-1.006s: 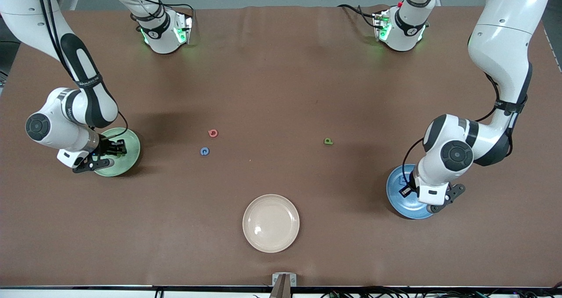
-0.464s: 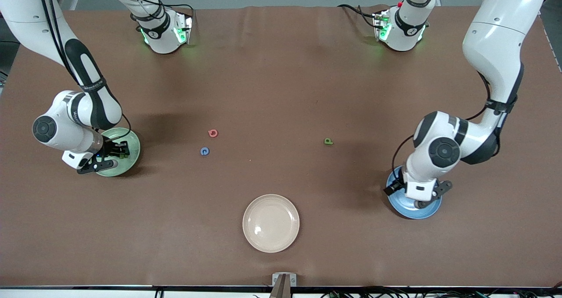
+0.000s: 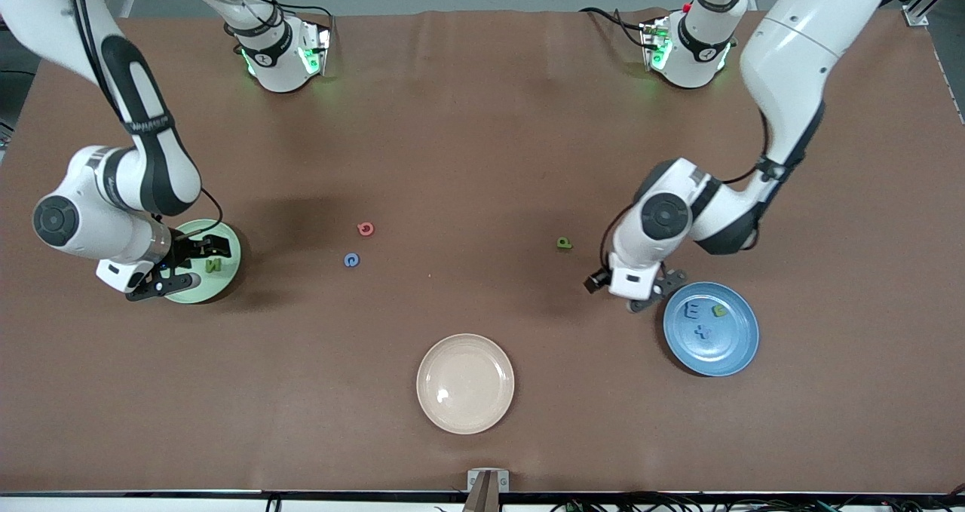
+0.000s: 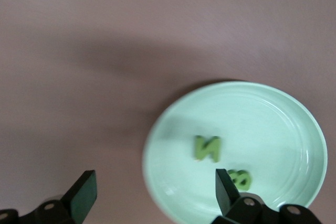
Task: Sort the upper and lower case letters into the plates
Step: 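Carry the green p to the blue plate while the right gripper grasps C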
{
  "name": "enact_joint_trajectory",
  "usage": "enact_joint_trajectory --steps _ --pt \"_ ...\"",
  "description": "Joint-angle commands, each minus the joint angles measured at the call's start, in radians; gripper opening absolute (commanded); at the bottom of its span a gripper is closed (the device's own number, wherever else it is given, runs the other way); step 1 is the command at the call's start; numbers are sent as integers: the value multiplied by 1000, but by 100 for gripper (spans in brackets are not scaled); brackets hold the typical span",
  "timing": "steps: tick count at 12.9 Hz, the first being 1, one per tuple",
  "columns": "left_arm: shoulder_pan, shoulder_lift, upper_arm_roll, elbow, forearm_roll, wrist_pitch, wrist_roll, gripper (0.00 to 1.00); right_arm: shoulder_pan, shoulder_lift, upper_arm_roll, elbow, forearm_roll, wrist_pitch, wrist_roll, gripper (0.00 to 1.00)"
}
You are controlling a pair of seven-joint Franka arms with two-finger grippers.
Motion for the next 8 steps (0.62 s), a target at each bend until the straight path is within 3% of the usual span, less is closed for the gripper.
enact_joint_trajectory --steps 1,4,8 --pt "-67 -7 6 -25 24 30 -154 77 128 -72 -1 -25 2 -27 79 100" --pt "-130 13 7 -36 24 32 -292 68 266 -38 -1 -2 69 26 81 100" --pt "-142 13 9 -68 25 38 -360 59 361 63 -1 -5 83 186 139 100"
